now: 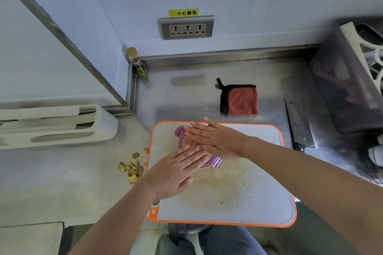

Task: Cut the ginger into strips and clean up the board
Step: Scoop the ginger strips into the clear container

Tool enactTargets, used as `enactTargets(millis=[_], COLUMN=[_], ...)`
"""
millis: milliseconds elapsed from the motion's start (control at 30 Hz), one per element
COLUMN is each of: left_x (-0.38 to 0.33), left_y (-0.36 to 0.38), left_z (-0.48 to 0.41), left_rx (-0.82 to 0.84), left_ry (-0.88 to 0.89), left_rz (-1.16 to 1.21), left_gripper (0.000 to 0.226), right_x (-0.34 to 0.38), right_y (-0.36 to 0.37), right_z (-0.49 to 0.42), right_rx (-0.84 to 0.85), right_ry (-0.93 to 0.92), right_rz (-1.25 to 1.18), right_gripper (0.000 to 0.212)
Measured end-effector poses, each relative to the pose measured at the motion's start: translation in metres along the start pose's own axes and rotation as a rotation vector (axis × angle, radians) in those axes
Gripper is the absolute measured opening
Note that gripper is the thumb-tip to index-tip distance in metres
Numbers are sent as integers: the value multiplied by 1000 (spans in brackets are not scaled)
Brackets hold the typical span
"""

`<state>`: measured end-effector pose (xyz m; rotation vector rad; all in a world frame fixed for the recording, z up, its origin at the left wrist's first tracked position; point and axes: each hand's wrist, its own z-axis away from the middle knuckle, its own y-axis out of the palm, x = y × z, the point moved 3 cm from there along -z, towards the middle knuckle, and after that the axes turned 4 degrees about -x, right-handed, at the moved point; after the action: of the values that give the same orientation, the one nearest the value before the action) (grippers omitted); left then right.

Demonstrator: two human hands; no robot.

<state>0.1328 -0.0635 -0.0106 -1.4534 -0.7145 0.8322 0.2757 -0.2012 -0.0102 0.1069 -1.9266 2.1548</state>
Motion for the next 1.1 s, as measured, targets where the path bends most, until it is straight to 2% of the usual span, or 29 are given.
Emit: enactTargets(millis=[167, 267, 333, 500, 733, 833, 933, 967, 1033, 1100], left_x=[-2, 1, 7, 17, 14, 19, 26, 28, 28, 27], left_y=[-7, -14, -18, -4, 9, 5, 5, 6, 8, 10], left_z=[0, 2, 1, -18, -26, -24, -26, -25, -25, -24], left_rx=[-18, -69, -127, -88, -53, -124, -170, -210, -296, -293], left_ry=[-7, -63, -176, -490, -519, -595, -853, -940, -1024, -1029], left_rz=[41, 102, 123, 171, 83, 216, 447, 542, 659, 635], left_gripper=[66, 66, 61, 63, 68, 72, 92, 95, 92, 87], right_x=[2, 2, 1, 18, 22, 21, 19, 19, 20, 21], right_y=[-5, -14, -13, 3, 9, -1, -3, -1, 4, 7], right_z=[2, 10, 20, 23, 20, 21, 24, 23, 20, 19], right_rx=[-28, -208, -285, -241, -145, -242, -451, -487, -493, -474], right_ry=[46, 259, 390, 541, 558, 664, 981, 1034, 1068, 1077], right_rz=[-112, -366, -422, -403, -287, -414, -564, -579, -592, -605], right_gripper=[56, 55, 55, 65, 67, 62, 64, 61, 52, 48])
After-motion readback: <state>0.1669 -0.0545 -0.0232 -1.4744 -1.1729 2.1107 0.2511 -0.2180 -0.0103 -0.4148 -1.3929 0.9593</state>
